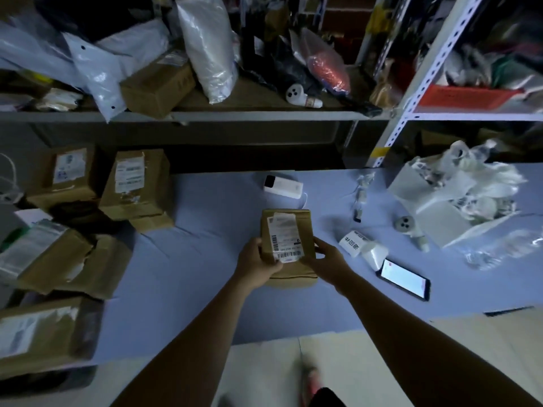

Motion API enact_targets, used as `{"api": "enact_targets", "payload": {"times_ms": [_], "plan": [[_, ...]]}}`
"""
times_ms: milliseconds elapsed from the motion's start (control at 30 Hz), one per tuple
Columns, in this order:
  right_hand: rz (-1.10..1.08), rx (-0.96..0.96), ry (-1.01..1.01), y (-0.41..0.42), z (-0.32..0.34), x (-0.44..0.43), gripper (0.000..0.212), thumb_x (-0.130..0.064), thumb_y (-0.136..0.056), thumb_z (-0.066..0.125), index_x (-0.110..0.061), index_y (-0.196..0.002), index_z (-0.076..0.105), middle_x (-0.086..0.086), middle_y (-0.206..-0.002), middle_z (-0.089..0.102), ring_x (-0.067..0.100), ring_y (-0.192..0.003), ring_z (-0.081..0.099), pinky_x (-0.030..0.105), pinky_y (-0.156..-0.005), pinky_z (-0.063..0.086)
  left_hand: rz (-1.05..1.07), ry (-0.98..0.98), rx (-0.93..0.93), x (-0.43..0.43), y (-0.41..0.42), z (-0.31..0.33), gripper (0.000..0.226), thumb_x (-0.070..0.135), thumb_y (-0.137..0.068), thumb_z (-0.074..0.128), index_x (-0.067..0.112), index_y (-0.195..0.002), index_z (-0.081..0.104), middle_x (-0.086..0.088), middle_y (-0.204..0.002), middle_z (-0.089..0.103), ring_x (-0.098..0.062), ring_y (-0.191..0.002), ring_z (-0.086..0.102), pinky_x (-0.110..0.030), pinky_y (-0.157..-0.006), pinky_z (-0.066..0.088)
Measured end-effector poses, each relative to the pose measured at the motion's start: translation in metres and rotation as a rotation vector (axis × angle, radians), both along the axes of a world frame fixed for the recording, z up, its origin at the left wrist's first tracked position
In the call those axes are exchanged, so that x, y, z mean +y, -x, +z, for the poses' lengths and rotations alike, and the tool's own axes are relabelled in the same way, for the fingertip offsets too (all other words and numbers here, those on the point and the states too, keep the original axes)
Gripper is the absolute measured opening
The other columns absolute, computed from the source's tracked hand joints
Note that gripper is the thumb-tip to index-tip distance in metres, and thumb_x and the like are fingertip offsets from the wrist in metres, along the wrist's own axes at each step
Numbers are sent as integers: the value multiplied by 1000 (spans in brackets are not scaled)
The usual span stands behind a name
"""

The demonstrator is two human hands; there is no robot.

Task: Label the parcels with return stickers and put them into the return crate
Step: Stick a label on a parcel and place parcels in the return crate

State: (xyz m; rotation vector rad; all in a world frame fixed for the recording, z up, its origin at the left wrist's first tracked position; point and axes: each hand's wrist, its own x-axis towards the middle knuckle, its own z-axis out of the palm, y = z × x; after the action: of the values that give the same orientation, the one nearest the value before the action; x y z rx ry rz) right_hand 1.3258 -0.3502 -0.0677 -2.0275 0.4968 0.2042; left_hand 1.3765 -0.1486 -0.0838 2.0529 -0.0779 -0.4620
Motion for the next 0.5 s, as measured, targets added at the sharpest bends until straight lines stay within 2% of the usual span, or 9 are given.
{"api": "enact_targets", "payload": {"times_ms": [100,300,400,500], "plan": [[-23,14,27,24,-9,-11,51,-27,-86,74,-33,-135,62,-6,-119,71,17,-108,67,41,-94,57,36,-51,11,-19,26,-8,52,23,-70,85,18,-114,58,1,-113,67,-18,-104,65,-39,-92,56],[6,25,-12,55,-32,-65,68,-33,-80,83,-31,-143,56,-4,-126,68,19,-115,65,44,-99,56,96,-79,24,-80,66,-18,50,17,-69,84,19,-111,57,0,-110,68,-18,-100,66,-36,-86,59],[35,42,-45,72,-45,-93,69,-37,-81,82,-32,-143,54,-5,-127,67,20,-116,64,45,-99,56,205,-108,47,-113,84,-29,72,33,-49,83,17,-115,60,0,-110,68,-18,-99,68,-40,-83,61],[54,17,-53,80,-52,-113,67,-40,-80,81,-32,-142,56,-5,-127,68,19,-116,64,44,-98,56,271,-155,63,-134,93,-50,94,49,-40,82,19,-126,58,-1,-115,66,-20,-101,68,-43,-85,61]]}}
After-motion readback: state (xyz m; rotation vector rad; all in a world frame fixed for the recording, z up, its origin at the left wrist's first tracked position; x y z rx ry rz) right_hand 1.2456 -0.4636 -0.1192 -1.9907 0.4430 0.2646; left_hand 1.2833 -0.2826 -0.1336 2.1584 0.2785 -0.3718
